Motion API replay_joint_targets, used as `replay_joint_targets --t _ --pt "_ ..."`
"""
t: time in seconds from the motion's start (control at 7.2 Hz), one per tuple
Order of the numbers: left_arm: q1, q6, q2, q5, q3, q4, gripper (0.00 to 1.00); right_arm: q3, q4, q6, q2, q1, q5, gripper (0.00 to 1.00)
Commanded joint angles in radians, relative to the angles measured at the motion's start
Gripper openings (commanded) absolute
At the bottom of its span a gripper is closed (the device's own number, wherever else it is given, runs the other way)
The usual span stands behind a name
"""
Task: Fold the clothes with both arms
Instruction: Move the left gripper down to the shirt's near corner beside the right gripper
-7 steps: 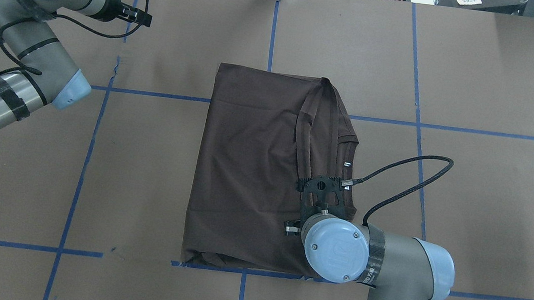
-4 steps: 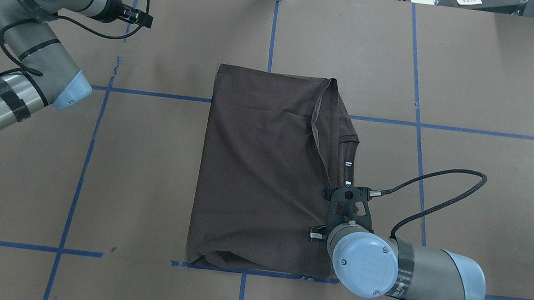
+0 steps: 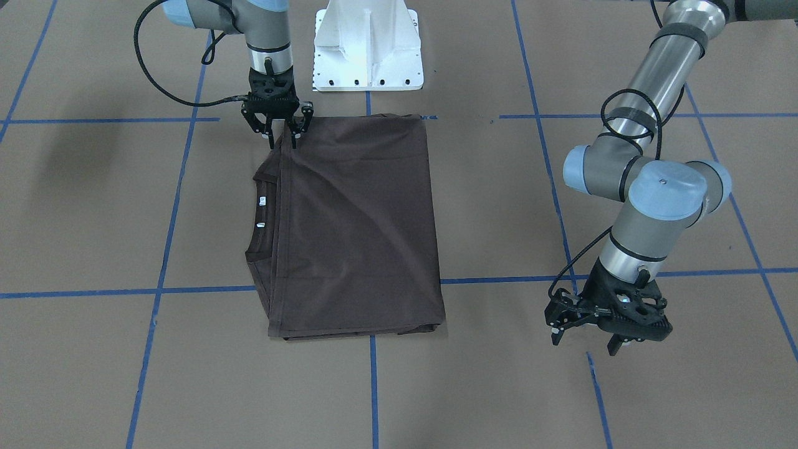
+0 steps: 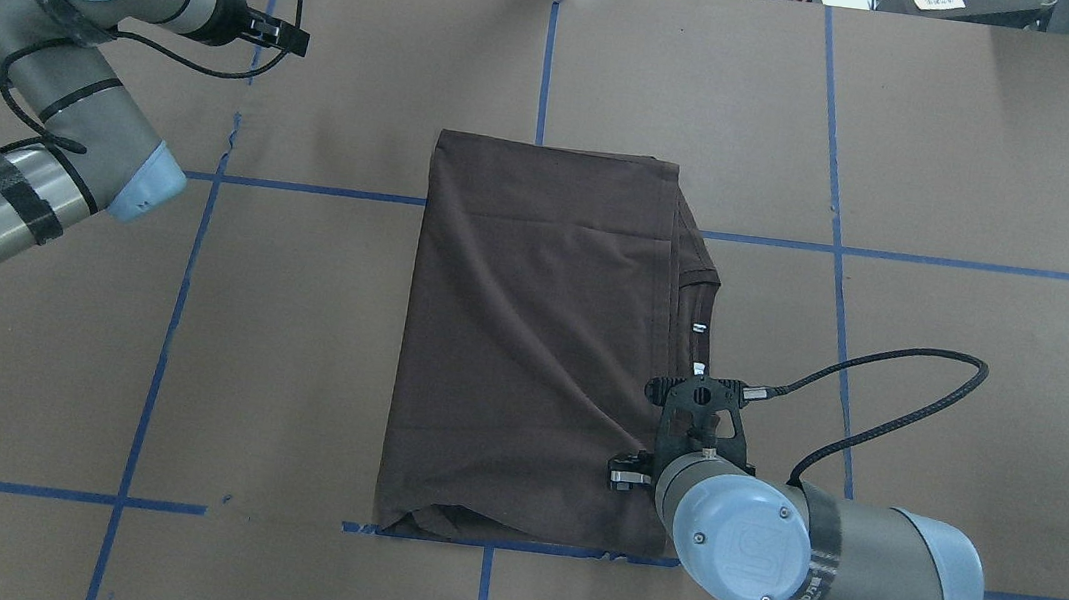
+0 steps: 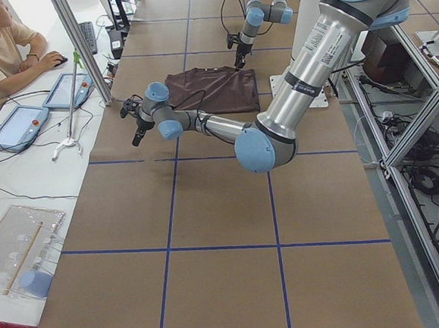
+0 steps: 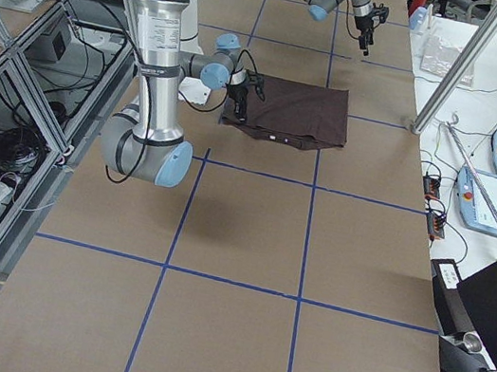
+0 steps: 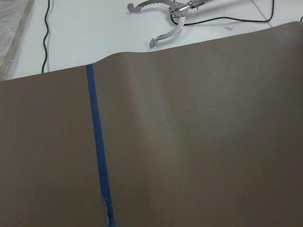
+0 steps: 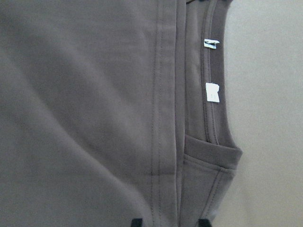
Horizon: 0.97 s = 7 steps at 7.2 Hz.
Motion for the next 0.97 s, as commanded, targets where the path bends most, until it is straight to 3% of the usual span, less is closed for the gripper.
replay_joint_targets --t 0.0,0.14,0.28,0.42,0.56,0.69,0.83 --pt "0.080 -0.156 0.046 -0.002 -0.143 0.012 1.00 0.051 0.220 0.003 -0.093 0.034 0.015 1.00" --pt "0.130 -0.340 0.103 -0.002 -0.270 0.012 1.00 0.053 0.361 0.012 -0.156 0.048 0.027 1.00" --pt "0.218 -0.489 0.199 0.004 -0.432 0.014 0.99 0.074 0.375 0.076 -0.165 0.060 0.027 1.00" --pt "0.295 -0.662 0.300 0.020 -0.577 0.012 0.78 0.082 0.375 0.141 -0.161 0.063 0.026 1.00" --pt "0.419 -0.853 0.370 0.126 -0.665 0.012 0.61 0.083 0.376 0.164 -0.156 0.068 0.024 1.00" --pt "0.558 -0.997 0.378 0.282 -0.682 0.014 0.58 0.085 0.375 0.164 -0.155 0.073 0.024 1.00" --pt "0.649 -1.089 0.381 0.364 -0.682 0.012 0.59 0.085 0.376 0.164 -0.153 0.077 0.024 1.00"
